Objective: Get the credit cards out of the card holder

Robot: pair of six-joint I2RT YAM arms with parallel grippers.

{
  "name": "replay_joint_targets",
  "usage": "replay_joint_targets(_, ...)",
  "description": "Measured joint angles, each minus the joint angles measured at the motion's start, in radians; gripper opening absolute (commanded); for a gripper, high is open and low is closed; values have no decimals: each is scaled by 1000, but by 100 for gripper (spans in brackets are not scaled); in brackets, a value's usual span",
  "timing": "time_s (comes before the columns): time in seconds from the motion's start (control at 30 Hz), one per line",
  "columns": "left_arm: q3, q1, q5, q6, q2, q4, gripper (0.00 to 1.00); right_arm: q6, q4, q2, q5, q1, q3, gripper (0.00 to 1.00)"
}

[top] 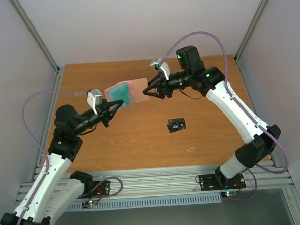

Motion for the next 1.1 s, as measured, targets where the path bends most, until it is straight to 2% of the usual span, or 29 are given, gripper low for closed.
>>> replay_joint_targets(0.1,0,-6,-228,153,6,-131,0,74,27,-24,173,-45,-64,45)
replay_joint_targets(0.27,-12,-7,-575,517,59,-266,0,137,-10,-33,448,-45,-63,40)
replay_joint_targets(0.37,-23,-7,-684,655,72,-320,0,142,0,-49,452,18,-64,41)
replay_joint_targets(0.43,-23,-7,-695,666,73,-333,0,142,32,-55,397,85,-64,40)
replay_joint_targets(0.5,-21,-8,-676,645,72,-342,0,158,106,-54,304,150,-70,40)
replay_joint_targets(0.6,-13,-7,-572,521,71,-348,0,260,296,-46,163,205,-119,36)
replay_joint_targets(0.73,-11,6,-389,313,57,-295,0,394,457,7,127,199,-156,27)
replay_joint_targets(0.97,-16,47,-163,-58,30,-44,0,453,431,63,172,154,-147,29)
replay_joint_targets(1.1,-17,53,-104,-156,28,43,0,456,428,46,116,119,-147,30)
